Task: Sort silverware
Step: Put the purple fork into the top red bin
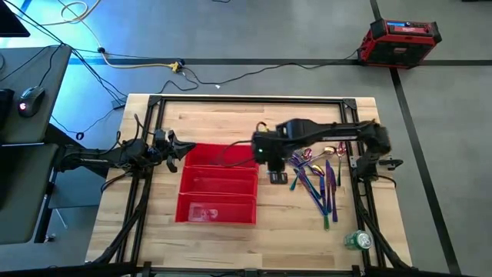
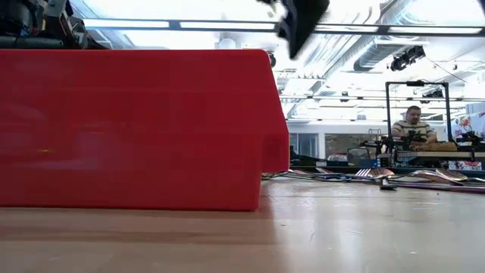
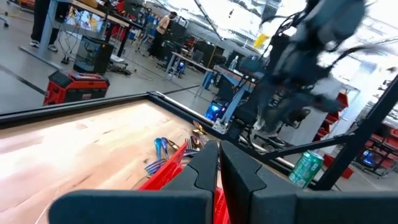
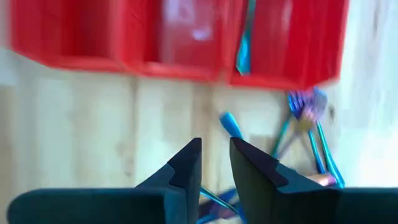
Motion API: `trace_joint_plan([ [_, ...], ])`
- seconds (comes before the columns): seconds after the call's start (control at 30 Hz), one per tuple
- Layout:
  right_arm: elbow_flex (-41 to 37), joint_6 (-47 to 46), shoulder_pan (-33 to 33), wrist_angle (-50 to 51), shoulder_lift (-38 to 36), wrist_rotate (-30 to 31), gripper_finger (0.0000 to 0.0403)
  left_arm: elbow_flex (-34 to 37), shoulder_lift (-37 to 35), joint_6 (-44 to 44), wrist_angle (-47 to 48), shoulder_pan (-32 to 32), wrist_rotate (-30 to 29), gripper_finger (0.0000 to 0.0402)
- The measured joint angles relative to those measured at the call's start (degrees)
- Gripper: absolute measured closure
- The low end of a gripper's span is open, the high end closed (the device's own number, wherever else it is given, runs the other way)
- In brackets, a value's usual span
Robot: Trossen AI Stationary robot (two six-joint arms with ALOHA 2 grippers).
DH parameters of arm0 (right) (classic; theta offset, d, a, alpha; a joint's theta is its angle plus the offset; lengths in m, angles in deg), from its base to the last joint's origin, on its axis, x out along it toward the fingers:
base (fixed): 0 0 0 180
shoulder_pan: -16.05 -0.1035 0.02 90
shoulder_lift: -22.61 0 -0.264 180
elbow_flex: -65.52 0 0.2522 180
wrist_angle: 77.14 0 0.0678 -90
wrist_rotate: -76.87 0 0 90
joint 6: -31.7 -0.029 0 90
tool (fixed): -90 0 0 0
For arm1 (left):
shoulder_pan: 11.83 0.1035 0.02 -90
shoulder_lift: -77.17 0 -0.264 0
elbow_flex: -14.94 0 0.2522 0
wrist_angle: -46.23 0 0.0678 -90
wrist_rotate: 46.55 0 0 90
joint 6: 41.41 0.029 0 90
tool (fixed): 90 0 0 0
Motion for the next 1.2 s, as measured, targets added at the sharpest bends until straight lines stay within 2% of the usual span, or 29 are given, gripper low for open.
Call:
trace_joint_plan([
  [0.1, -12.12, 0.14, 2.53, -9.0, -4.53, 1.18, 0.0331, 0.0, 0.0, 0.06, -0.3, 0.0, 0.35, 0.0401],
  [0.2, -21.49, 1.47, 7.0, -16.47, -7.33, -0.23, 0.0331, -0.02, 0.0, 0.43, -0.51, 0.0, 0.32, 0.0401],
  [0.4, -31.47, 3.46, 15.65, -28.4, -6.94, -2.31, 0.0319, -0.02, 0.0, 1.49, -0.68, 0.0, -1.4, 0.0401],
  [0.63, -32.58, 4.08, 19.37, -31.24, -1.61, -4.09, 0.0269, -0.02, 0.0, 1.53, -0.65, 0.0, -1.44, 0.0401],
  [0.8, -32.58, 5.44, 18.84, -32.34, 2.35, -4.27, 0.0258, -0.02, 0.0, 1.55, -0.61, 0.0, -1.51, 0.0401],
  [1.03, -32.56, 4.74, 18.92, -33.01, 5.39, -1.33, 0.0273, -0.02, 0.0, 1.55, -0.58, 0.0, -1.51, 0.0401],
  [1.2, -32.45, 2.88, 18.86, -33.44, 5.86, 0.93, 0.032, -0.02, 0.0, 1.57, -0.54, 0.0, -1.51, 0.0401],
])
